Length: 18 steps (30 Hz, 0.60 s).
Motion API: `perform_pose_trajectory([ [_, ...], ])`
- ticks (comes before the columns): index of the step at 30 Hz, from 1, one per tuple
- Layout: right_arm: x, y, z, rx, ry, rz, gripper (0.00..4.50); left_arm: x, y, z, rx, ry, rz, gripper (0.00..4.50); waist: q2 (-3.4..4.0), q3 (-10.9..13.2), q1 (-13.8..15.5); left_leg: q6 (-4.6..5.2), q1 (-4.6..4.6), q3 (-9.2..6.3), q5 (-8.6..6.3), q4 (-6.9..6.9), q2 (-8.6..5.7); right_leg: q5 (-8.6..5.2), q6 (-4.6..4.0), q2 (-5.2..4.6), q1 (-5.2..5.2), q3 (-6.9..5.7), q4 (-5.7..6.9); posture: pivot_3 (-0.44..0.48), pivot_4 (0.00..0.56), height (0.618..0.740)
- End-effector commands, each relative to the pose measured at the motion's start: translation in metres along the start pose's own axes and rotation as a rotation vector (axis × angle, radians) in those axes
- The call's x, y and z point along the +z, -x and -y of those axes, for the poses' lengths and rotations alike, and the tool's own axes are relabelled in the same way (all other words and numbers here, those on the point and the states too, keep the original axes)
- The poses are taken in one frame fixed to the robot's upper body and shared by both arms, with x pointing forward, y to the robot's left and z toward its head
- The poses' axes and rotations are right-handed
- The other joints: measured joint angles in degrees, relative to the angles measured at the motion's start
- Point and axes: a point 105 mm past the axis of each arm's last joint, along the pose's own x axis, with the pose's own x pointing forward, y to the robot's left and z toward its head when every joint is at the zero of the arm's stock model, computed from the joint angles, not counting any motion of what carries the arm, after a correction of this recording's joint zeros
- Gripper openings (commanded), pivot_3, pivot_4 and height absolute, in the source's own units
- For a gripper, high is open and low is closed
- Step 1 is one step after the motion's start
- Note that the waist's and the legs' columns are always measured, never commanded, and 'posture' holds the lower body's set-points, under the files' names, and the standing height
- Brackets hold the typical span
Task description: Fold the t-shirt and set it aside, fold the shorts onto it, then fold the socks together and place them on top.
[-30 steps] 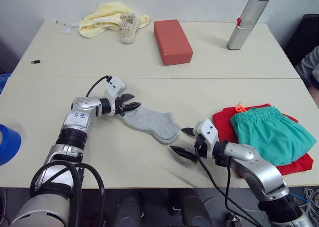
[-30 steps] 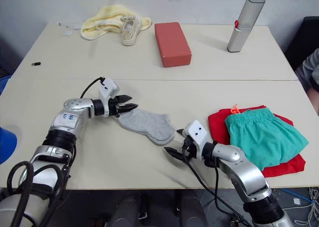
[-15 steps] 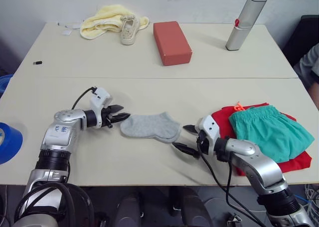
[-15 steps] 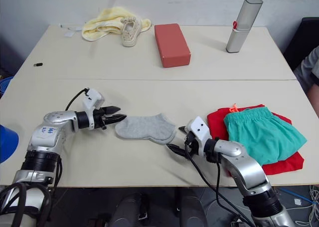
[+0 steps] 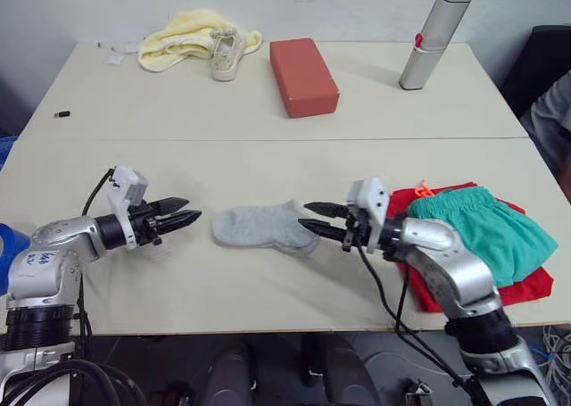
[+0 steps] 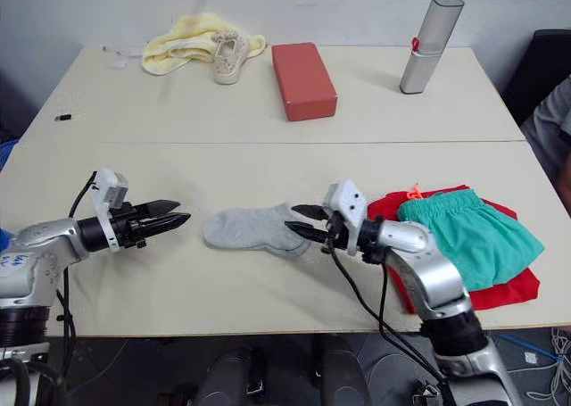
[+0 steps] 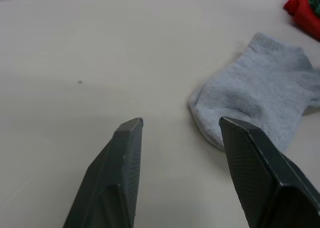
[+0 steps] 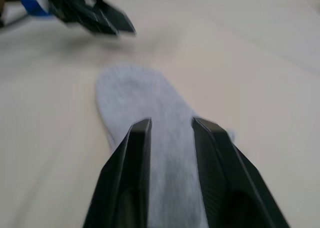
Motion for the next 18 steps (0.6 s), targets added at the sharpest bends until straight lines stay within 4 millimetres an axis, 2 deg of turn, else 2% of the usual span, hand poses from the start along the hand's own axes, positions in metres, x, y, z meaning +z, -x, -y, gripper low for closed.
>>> perform_pose_trajectory([
  [1,-0.007,-0.01,0.003,-0.034,0.064,-0.019,0.01,0.017,0.005,0.01,-0.017,0.15,-0.009,3.75,-0.02,0.01,0.03,0.01,-0.01,0.0,0.0,0.01,-0.01,0.0,0.0,-0.03,0.0,0.0,0.0,0.0,0.15,0.74],
  [3,-0.015,-0.013,0.002,-0.026,0.084,-0.047,0.0,0.011,0.007,0.015,-0.013,0.274,-0.102,4.39,-0.09,0.03,0.0,0.03,-0.06,-0.01,0.02,0.05,-0.03,0.0,0.01,-0.05,0.0,-0.03,0.01,0.0,0.15,0.74],
  [4,-0.018,-0.014,0.002,-0.025,0.093,-0.057,0.0,0.008,0.008,0.019,-0.027,0.321,-0.147,4.45,-0.09,0.03,-0.08,0.03,-0.06,-0.01,0.02,0.06,-0.05,0.01,0.02,-0.06,0.0,-0.02,0.02,0.0,0.15,0.74],
  [10,-0.025,-0.016,0.0,-0.004,0.097,-0.073,0.0,0.001,-0.012,0.027,-0.026,0.474,-0.209,4.45,-0.1,0.03,-0.08,-0.09,0.01,-0.01,0.09,0.02,-0.04,0.01,0.03,-0.01,0.0,0.0,0.09,0.0,0.15,0.74],
  [18,-0.025,-0.016,-0.006,0.023,0.107,-0.073,0.0,-0.024,-0.032,0.049,-0.088,0.498,-0.339,4.45,-0.11,0.01,-0.07,-0.15,0.08,0.0,0.12,0.02,-0.06,0.01,0.02,-0.05,0.01,0.04,0.15,0.0,0.15,0.74],
])
